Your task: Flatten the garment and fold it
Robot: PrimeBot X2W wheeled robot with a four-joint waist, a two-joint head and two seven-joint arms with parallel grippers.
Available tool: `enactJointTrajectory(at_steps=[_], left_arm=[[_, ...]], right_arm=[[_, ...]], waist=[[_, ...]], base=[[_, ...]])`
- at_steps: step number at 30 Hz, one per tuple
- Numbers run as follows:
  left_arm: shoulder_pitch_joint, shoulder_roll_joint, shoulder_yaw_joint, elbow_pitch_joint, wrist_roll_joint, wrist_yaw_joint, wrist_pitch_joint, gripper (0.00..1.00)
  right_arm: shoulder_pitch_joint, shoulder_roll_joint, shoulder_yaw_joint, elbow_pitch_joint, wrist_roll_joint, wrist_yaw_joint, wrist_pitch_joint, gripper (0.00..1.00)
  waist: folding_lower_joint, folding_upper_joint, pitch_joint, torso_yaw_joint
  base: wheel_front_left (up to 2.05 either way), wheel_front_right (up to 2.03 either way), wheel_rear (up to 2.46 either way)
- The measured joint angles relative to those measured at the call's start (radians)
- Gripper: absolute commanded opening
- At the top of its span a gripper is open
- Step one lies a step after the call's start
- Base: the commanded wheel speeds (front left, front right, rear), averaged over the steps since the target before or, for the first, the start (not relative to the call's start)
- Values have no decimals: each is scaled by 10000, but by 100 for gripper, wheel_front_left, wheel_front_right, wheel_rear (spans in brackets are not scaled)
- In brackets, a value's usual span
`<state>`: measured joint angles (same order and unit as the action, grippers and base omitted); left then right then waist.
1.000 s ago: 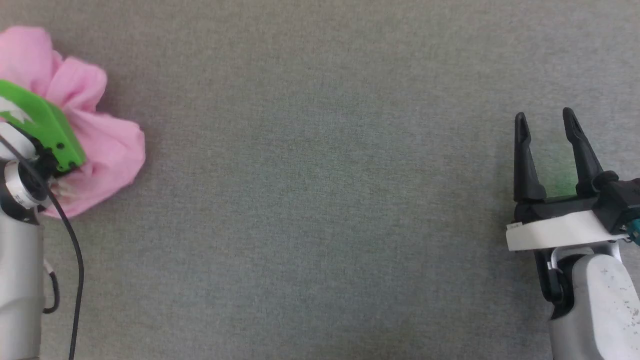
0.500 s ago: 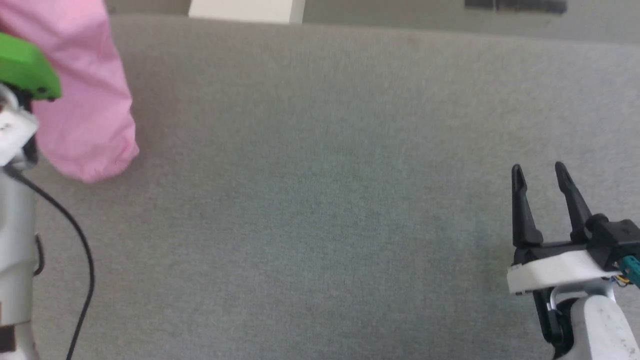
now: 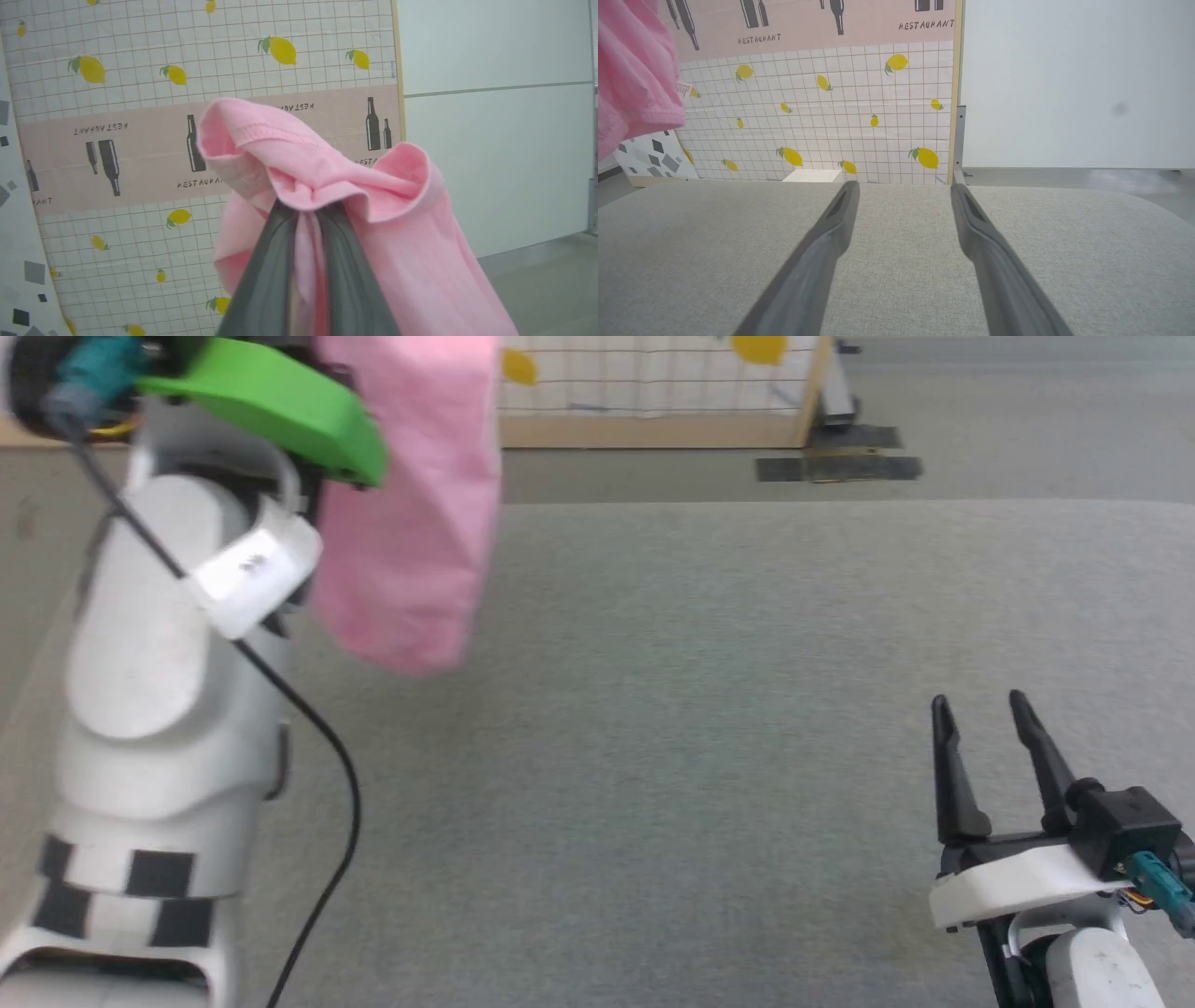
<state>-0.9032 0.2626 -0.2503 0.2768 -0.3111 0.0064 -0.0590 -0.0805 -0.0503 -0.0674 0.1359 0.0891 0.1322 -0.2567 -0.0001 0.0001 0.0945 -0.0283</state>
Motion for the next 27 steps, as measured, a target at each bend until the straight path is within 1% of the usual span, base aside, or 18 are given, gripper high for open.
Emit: enactJointTrajectory(at_steps=[7, 9, 12, 16, 19, 22, 27], left_arm=[[240, -1248, -535, 546, -991, -405, 169, 0], [602, -1536, -708, 955, -1264, -481, 449, 0], [1309, -1804, -1083, 1661, -1699, -476, 1045, 0], [2184, -1992, -2115, 2800, -1714, -445, 2134, 0], [2632, -2086, -2788, 3545, -1787, -456, 2897, 0], [2912, -2100, -3484, 4213, -1856, -562, 3751, 0], [3024, -2119, -4458, 4539, -2520, -790, 5102, 0]], right_arm=[[28, 0, 198, 102, 0, 0, 0, 100], [35, 0, 242, 104, 0, 0, 0, 100], [40, 0, 236, 98, 0, 0, 0, 100], [40, -4, 228, 77, 27, 0, 0, 100], [39, -8, 205, 35, 105, 0, 0, 100], [36, -6, 205, 36, 182, 0, 0, 100], [25, -6, 236, 69, 284, 0, 0, 100]], waist=[[0, 0, -194, -1048], [0, 0, -225, -1355], [0, 0, -246, -1747], [0, 0, -188, -2151], [0, 0, -32, -2300], [0, 0, 141, -2371], [0, 0, 271, -2423]], base=[[0, 0, 0], [0, 0, 0], [0, 0, 0], [0, 0, 0], [0, 0, 0], [0, 0, 0], [0, 0, 0]])
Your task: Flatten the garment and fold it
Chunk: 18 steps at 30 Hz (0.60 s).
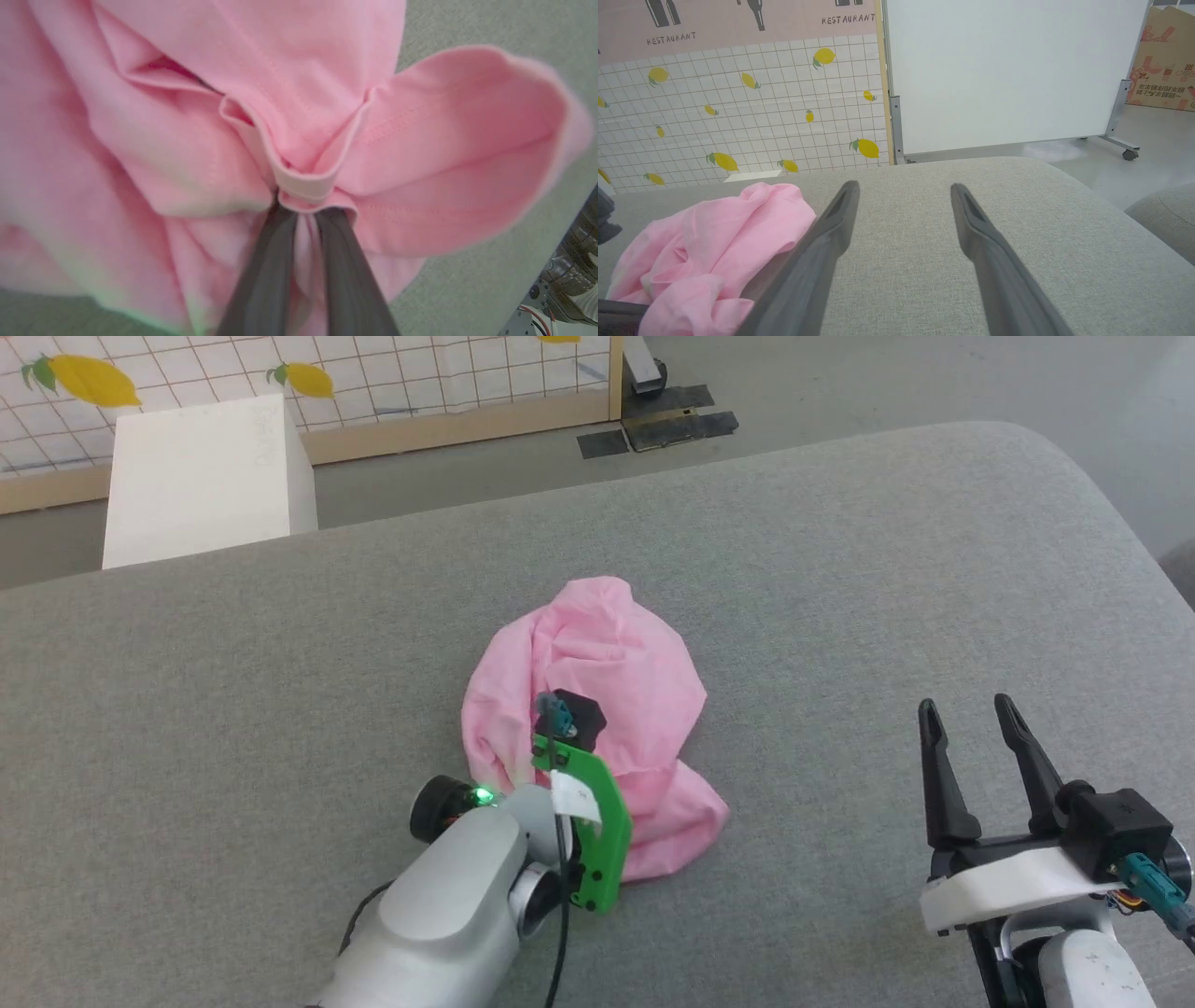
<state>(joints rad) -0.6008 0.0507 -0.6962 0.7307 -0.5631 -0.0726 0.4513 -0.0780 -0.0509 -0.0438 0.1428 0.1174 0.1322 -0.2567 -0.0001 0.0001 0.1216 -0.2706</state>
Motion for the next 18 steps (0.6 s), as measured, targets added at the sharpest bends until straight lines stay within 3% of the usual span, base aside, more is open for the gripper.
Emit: enactJointTrajectory(at_steps=[2, 3, 4, 12, 18], left_arm=[[-18, 0, -130, -79, -299, -10, 190, 0], [-29, 2, -169, -134, -309, 13, 77, 64], [-35, 6, -184, -171, -297, 52, -119, 100], [-214, 105, 464, -1076, 134, 523, -3896, 100], [-55, 677, 1453, -2021, 245, 867, -6581, 100]], right_arm=[[-12, 0, -10, 8, 29, 0, 0, 100], [-16, 0, -15, 8, 59, 0, 0, 100], [-17, 2, -13, 8, 67, 0, 0, 100], [-15, -2, -198, -8, 61, 0, 0, 100], [-3, 4, -293, -148, -29, 0, 0, 100]], waist=[[0, 0, 10, 32], [0, 0, 10, 62], [0, 0, 6, 90], [0, 0, -129, 510], [0, 0, -347, 909]], base=[[0, 0, 0], [0, 0, 0], [0, 0, 0], [0, 0, 0], [0, 0, 0]])
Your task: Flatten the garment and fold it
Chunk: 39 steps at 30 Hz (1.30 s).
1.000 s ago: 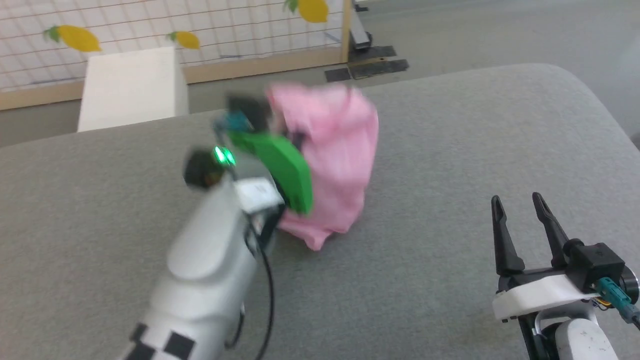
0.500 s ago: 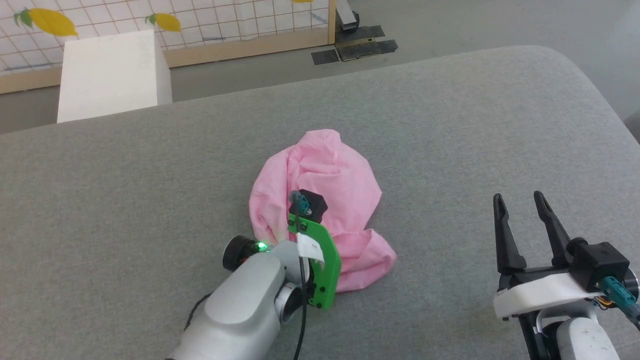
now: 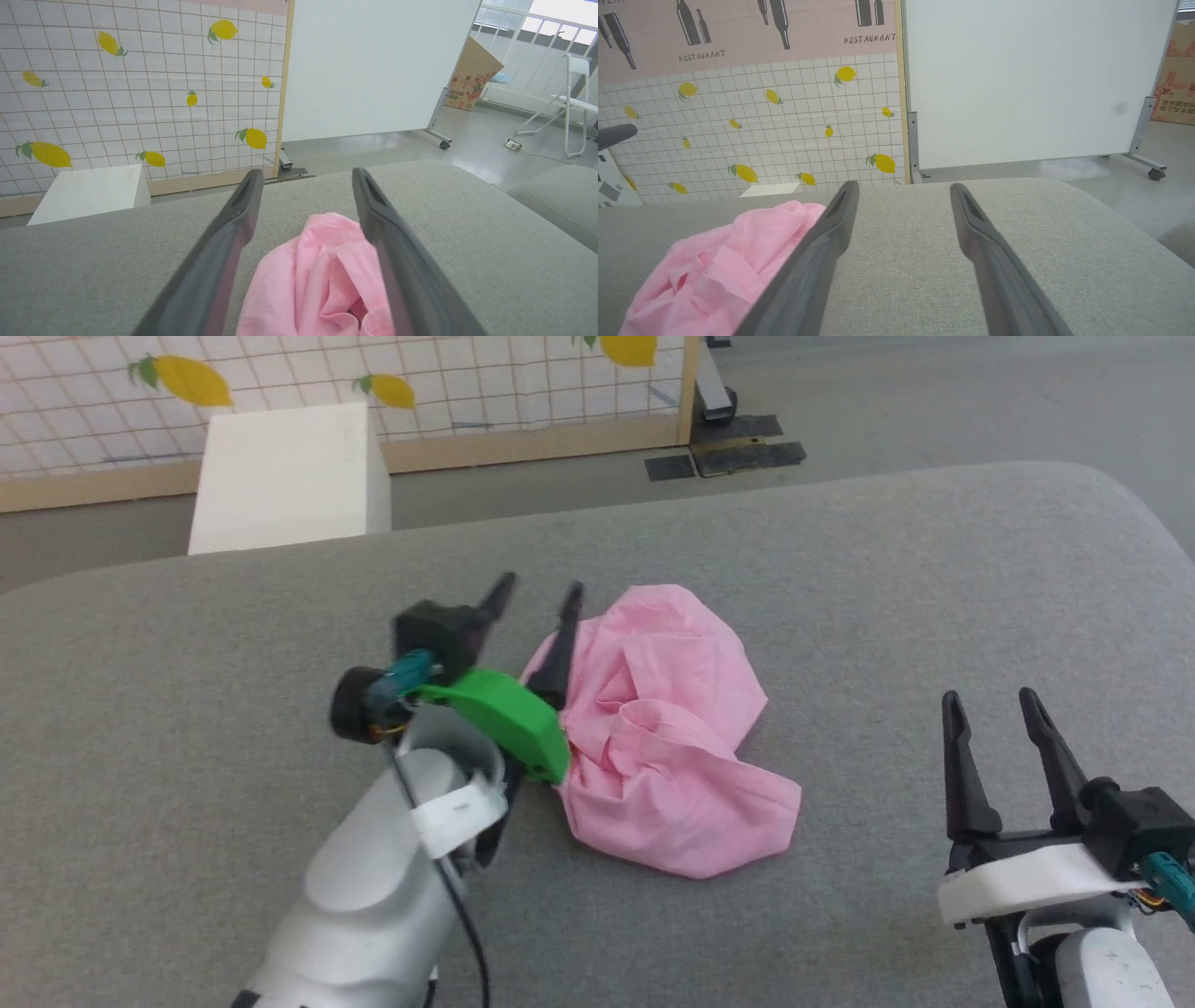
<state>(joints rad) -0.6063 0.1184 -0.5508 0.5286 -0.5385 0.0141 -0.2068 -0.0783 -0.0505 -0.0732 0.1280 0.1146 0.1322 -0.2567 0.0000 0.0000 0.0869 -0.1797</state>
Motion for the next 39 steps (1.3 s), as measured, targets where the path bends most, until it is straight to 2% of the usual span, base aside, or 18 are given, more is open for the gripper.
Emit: enactJointTrajectory(at_steps=[6, 11, 15, 23, 33, 39], left_arm=[[1245, 667, 1193, -1348, -8, 58, -474, 100], [2615, 805, 2541, -2621, 608, 280, -506, 100], [3708, 644, 3450, -3168, 1011, 203, -512, 100], [5092, 21, 4629, -3661, 1862, -497, -512, 100], [5557, -485, 5131, -3806, 2493, -936, -512, 100], [5558, -571, 5219, -3791, 2596, -1070, -512, 100]], right_arm=[[81, 0, -59, -144, -136, 0, -2, 100], [207, -2, -12, -174, -201, 0, 0, 100], [254, -2, 119, -150, -265, 0, 0, 100], [488, 0, 290, -150, -529, 0, 50, 100], [599, 0, 416, -167, -546, 0, 190, 100], [599, 0, 433, -188, -546, 0, 194, 100]], waist=[[0, 0, -241, 445], [0, 0, -390, 741], [0, 0, -516, 901], [0, 0, -690, 1135], [0, 0, -648, 1268], [0, 0, -579, 1311]], base=[[0, 0, 0], [0, 0, 0], [0, 0, 0], [0, 0, 0], [0, 0, 0], [0, 0, 0]])
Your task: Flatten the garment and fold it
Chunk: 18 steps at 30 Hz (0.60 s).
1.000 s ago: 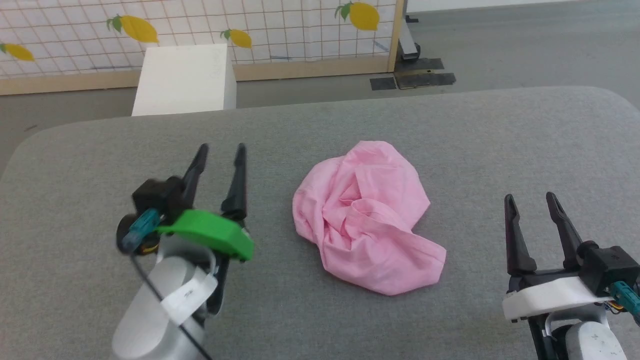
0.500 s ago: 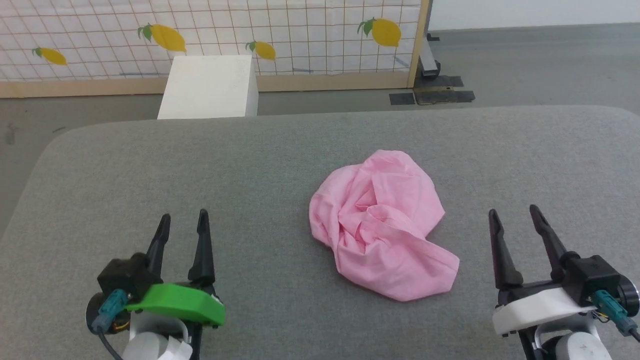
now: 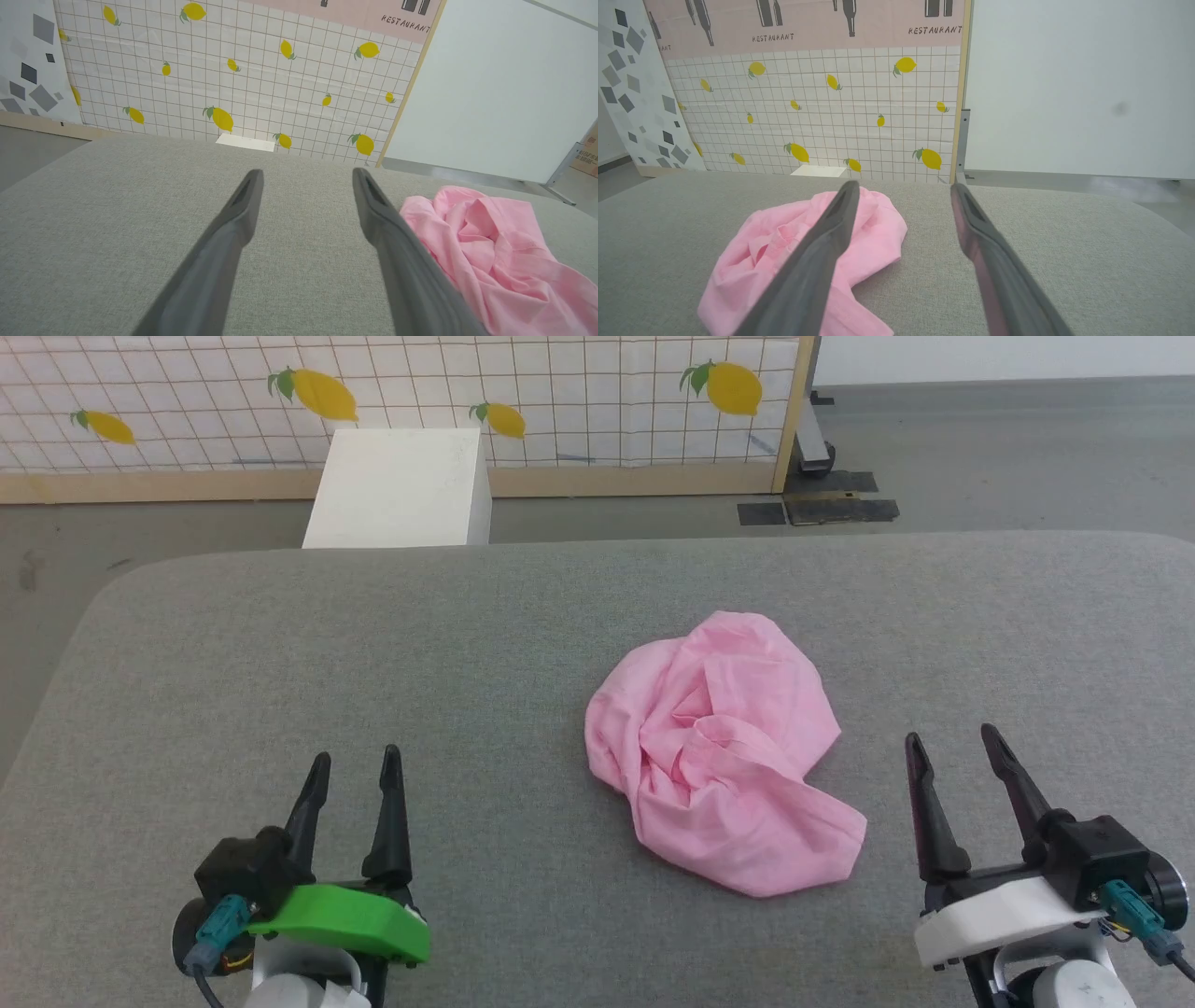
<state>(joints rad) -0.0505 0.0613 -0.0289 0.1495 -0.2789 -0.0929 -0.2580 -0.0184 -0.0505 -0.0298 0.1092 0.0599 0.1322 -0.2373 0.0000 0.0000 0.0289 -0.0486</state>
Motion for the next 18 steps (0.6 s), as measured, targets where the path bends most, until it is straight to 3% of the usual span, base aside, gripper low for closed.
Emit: enactJointTrajectory(at_steps=[13, 18], left_arm=[[0, -61, 146, 12, 119, -46, 0, 100], [-2, -67, 100, 21, 123, -46, 0, 100]], right_arm=[[0, -2, 17, -35, 2, 0, 10, 100], [-248, -6, 479, -151, -176, 0, 107, 100]], waist=[[0, 0, 19, -12], [0, 0, 50, -13]], base=[[0, 0, 0], [0, 0, 0]])
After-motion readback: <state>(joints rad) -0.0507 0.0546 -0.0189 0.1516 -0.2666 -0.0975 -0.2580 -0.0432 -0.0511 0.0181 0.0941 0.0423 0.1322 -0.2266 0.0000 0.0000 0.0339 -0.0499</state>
